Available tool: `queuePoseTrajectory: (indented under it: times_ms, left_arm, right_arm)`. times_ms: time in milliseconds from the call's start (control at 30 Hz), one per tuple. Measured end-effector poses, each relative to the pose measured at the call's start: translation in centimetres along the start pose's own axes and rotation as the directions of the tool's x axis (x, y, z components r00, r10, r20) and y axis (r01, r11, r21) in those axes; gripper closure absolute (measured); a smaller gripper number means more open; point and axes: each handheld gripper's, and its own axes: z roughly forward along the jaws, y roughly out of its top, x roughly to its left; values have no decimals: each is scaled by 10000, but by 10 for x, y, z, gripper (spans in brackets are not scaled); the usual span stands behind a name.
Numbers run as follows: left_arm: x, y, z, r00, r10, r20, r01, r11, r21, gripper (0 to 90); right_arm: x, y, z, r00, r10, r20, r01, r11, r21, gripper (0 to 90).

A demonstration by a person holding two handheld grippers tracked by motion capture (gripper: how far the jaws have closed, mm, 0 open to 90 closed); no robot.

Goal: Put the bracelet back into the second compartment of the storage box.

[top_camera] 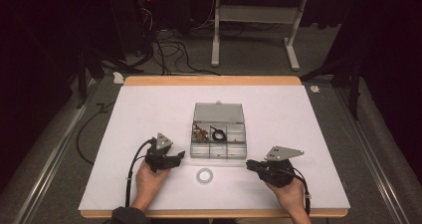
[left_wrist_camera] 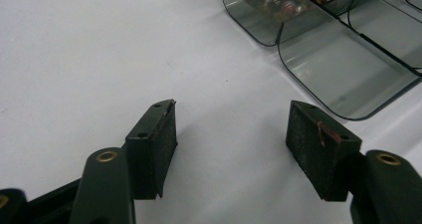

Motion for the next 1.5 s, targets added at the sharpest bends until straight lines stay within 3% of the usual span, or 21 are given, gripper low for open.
queuePoseTrajectory:
  times_ms: [333,600,1100,1367,1500]
  left_arm:
    - [0,0,0,10000,-28,10,28,10000,-1,369]
    - [0,0,0,10000,-27,10,27,10000,1,368]
    - [0,0,0,10000,-10,3,10,10000,2,367]
    - [0,0,0,10000,2,-1,-2,10000,5,366]
    - [0,0,0,10000,-3,-1,3,10000,4,366]
  right_arm:
    - [-5,26,2,9999,-138,80,141,9988,-467,863]
    - [-10,42,14,9996,-218,169,225,9989,-416,862]
    - [-28,49,37,9990,260,373,-244,9989,-411,862]
    - [-39,55,50,9966,625,535,-614,9979,-219,862]
    - [-45,63,64,9941,792,748,-797,9968,38,862]
